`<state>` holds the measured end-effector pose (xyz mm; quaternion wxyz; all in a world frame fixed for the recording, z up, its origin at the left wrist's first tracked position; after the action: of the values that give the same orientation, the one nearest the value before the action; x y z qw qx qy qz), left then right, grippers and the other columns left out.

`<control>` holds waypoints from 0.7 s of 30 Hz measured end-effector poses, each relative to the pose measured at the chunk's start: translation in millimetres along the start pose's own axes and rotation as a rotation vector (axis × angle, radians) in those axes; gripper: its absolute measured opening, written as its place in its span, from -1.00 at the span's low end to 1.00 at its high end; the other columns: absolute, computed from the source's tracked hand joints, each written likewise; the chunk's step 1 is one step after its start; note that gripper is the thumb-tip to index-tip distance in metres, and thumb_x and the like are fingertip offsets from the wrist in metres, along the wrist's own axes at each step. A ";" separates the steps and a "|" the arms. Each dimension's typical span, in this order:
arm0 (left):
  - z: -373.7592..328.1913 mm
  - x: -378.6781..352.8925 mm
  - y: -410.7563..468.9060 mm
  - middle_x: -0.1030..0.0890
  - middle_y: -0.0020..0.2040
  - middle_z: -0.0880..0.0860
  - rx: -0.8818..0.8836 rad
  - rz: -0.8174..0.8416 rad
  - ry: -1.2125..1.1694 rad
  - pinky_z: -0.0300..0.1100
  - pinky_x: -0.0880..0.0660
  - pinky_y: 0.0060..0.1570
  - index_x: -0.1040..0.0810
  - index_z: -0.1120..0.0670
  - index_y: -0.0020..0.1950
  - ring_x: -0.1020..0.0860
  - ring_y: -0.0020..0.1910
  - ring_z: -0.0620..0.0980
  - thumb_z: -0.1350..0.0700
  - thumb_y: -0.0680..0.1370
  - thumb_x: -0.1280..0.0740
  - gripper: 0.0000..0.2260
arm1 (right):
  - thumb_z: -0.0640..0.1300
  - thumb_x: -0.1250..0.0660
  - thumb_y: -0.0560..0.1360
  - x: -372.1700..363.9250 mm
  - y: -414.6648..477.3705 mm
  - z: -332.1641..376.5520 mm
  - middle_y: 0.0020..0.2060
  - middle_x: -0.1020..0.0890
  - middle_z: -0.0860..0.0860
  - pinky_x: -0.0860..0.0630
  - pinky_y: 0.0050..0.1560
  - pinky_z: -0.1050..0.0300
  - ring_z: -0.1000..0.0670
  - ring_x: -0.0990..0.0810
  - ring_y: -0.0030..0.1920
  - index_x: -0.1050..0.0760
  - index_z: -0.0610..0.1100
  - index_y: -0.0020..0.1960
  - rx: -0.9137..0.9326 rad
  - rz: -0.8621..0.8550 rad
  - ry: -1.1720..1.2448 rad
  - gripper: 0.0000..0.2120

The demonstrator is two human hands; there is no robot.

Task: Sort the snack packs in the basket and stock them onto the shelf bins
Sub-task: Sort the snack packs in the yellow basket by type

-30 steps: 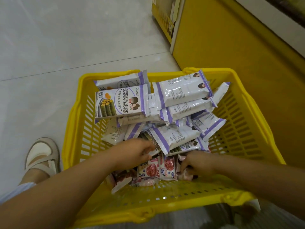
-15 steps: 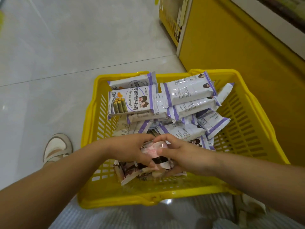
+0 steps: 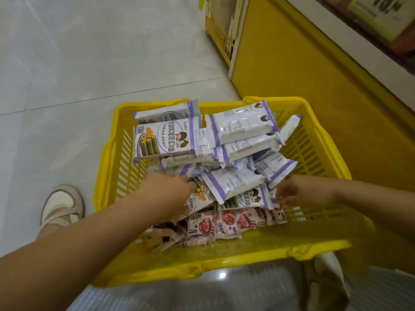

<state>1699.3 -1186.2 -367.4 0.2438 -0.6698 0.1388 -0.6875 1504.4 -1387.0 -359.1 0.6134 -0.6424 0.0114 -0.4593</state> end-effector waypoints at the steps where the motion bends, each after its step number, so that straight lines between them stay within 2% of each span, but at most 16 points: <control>1: -9.6 8.0 5.5 -0.46 0.26 0.00 -0.055 -0.088 -0.039 -0.05 -0.50 -0.16 -0.30 -0.06 0.40 -0.54 0.08 0.06 -0.03 0.59 -0.22 -0.62 | -0.10 -0.23 0.59 -3.3 4.2 -5.6 0.13 -0.57 0.01 -0.51 0.14 0.09 0.04 -0.55 0.08 -0.51 -0.10 0.24 -0.027 -0.009 -0.030 -0.75; 4: -43.0 23.9 18.0 -0.52 0.20 -0.01 -0.263 -0.373 -0.067 -0.07 -0.43 0.04 -0.41 -0.05 0.33 -0.53 0.08 0.05 0.06 0.58 -0.27 -0.69 | -0.13 -0.22 0.58 -20.2 18.2 -13.3 0.23 -0.52 -0.05 -0.47 0.20 0.10 -0.03 -0.51 0.17 -0.44 -0.12 0.29 -0.075 -0.008 -0.037 -0.72; 7: -71.3 16.9 34.3 -0.57 0.14 -0.01 -0.444 -0.525 0.099 -0.01 -0.40 0.22 -0.55 -0.06 0.20 -0.54 0.13 0.02 0.11 0.44 -0.45 -0.66 | -0.14 -0.26 0.57 -36.0 33.9 -15.8 0.23 -0.51 -0.09 -0.44 0.16 0.14 -0.06 -0.50 0.20 -0.42 -0.14 0.29 -0.111 0.013 -0.029 -0.70; 8: -78.0 11.5 40.7 -0.55 0.22 0.01 -0.495 -0.511 0.168 0.10 -0.29 0.35 -0.54 -0.07 0.23 -0.50 0.24 0.05 0.11 0.45 -0.45 -0.64 | -0.14 -0.28 0.55 -39.6 38.9 -17.6 0.20 -0.53 -0.10 -0.46 0.11 0.15 -0.06 -0.52 0.17 -0.45 -0.15 0.25 -0.130 0.014 -0.018 -0.72; 9: -83.9 5.4 47.8 -0.47 0.34 0.06 -0.540 -0.474 0.218 0.22 -0.07 0.44 -0.50 -0.07 0.30 -0.41 0.37 0.10 0.12 0.47 -0.43 -0.59 | -0.15 -0.29 0.54 -42.6 43.7 -19.2 0.17 -0.55 -0.11 -0.48 0.09 0.14 -0.07 -0.53 0.14 -0.46 -0.15 0.22 -0.144 0.018 -0.004 -0.74; 11: -91.0 -5.6 63.3 -0.26 0.51 0.12 -0.574 -0.372 0.313 0.33 0.36 0.32 -0.38 -0.06 0.43 -0.12 0.52 0.17 0.13 0.49 -0.41 -0.48 | -0.16 -0.31 0.52 -46.4 50.8 -22.4 0.15 -0.56 -0.10 -0.50 0.14 0.08 -0.08 -0.54 0.12 -0.46 -0.15 0.22 -0.155 0.040 0.010 -0.73; 14: -94.4 -19.1 81.7 -0.05 0.57 0.12 -0.526 -0.273 0.440 0.34 0.56 0.15 -0.25 -0.09 0.51 0.20 0.53 0.15 0.10 0.50 -0.40 -0.39 | -0.12 -0.35 0.50 -50.0 57.2 -24.5 0.20 -0.53 -0.09 -0.46 0.23 0.03 -0.09 -0.51 0.17 -0.42 -0.13 0.28 -0.137 0.083 0.014 -0.63; 16: -91.3 -24.3 90.3 -0.04 0.58 0.10 -0.492 -0.288 0.447 0.31 0.58 0.14 -0.20 -0.09 0.52 0.31 0.47 0.11 0.10 0.49 -0.40 -0.34 | -0.08 -0.36 0.50 -52.4 61.2 -23.8 0.22 -0.50 -0.10 -0.44 0.24 0.04 -0.10 -0.49 0.19 -0.37 -0.13 0.33 -0.113 0.107 0.000 -0.56; 18: -85.2 -24.7 91.9 -0.09 0.57 0.08 -0.491 -0.342 0.430 0.29 0.51 0.24 -0.19 -0.06 0.53 0.24 0.51 0.07 0.09 0.49 -0.39 -0.34 | -0.09 -0.35 0.50 -56.3 65.4 -23.4 0.18 -0.50 -0.10 -0.44 0.18 0.07 -0.09 -0.49 0.14 -0.37 -0.13 0.33 -0.101 0.147 -0.020 -0.57; 19: -82.2 -23.4 90.5 -0.12 0.57 0.08 -0.494 -0.366 0.419 0.29 0.40 0.33 -0.20 -0.05 0.53 0.17 0.53 0.06 0.09 0.49 -0.39 -0.35 | -0.10 -0.35 0.50 -58.4 67.4 -23.6 0.17 -0.50 -0.09 -0.44 0.16 0.07 -0.09 -0.49 0.13 -0.38 -0.12 0.32 -0.104 0.165 -0.023 -0.58; 21: -77.7 -20.2 86.3 -0.17 0.55 0.07 -0.490 -0.389 0.386 0.26 -0.01 0.42 -0.27 -0.05 0.50 0.01 0.55 0.07 0.08 0.47 -0.41 -0.37 | -0.10 -0.35 0.49 -60.4 70.0 -23.6 0.24 -0.46 -0.10 -0.42 0.25 0.00 -0.12 -0.45 0.22 -0.36 -0.08 0.36 -0.119 0.177 -0.023 -0.54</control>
<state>1635.0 -1258.9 -434.3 -0.0897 -0.5801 0.2127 -0.7812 1493.6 -1387.8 -454.0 0.6125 -0.6794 0.0883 -0.3943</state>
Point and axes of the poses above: each hand's wrist, its own y-axis towards the middle knuckle, its own x-axis out of the back of the hand, z = x × y, the point moved 3 cm from there along y, towards the middle knuckle
